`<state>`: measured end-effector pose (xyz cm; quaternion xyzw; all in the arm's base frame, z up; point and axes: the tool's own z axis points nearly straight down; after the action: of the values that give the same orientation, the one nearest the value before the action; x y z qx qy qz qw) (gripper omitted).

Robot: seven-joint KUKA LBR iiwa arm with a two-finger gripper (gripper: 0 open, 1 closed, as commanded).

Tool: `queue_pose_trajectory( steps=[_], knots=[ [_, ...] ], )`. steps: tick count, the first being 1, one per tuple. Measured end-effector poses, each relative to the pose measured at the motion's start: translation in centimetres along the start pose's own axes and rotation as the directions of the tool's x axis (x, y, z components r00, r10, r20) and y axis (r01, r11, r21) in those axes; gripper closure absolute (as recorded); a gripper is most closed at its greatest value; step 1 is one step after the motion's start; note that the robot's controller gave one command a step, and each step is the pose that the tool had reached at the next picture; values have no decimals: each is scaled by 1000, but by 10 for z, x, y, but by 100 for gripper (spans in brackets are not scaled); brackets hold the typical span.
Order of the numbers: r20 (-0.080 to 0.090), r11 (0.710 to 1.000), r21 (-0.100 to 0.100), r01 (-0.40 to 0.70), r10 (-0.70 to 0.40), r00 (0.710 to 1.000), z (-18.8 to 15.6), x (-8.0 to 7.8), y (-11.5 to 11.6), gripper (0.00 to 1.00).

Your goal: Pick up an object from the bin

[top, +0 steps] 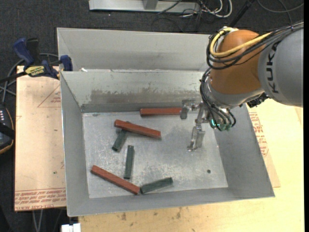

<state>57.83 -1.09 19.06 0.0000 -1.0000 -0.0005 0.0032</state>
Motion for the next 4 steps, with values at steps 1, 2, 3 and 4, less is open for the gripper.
queue_pose_trajectory(
  steps=[1,2,3,4],
  knots=[
    [7,988,-1,156,-156,988,74,-53,40,0],
    [13,941,2,339,-339,941,116,-75,89,0],
    [10,941,2,338,-338,941,116,-74,88,100],
    [4,941,1,338,-338,941,117,-73,87,0]
  ],
)
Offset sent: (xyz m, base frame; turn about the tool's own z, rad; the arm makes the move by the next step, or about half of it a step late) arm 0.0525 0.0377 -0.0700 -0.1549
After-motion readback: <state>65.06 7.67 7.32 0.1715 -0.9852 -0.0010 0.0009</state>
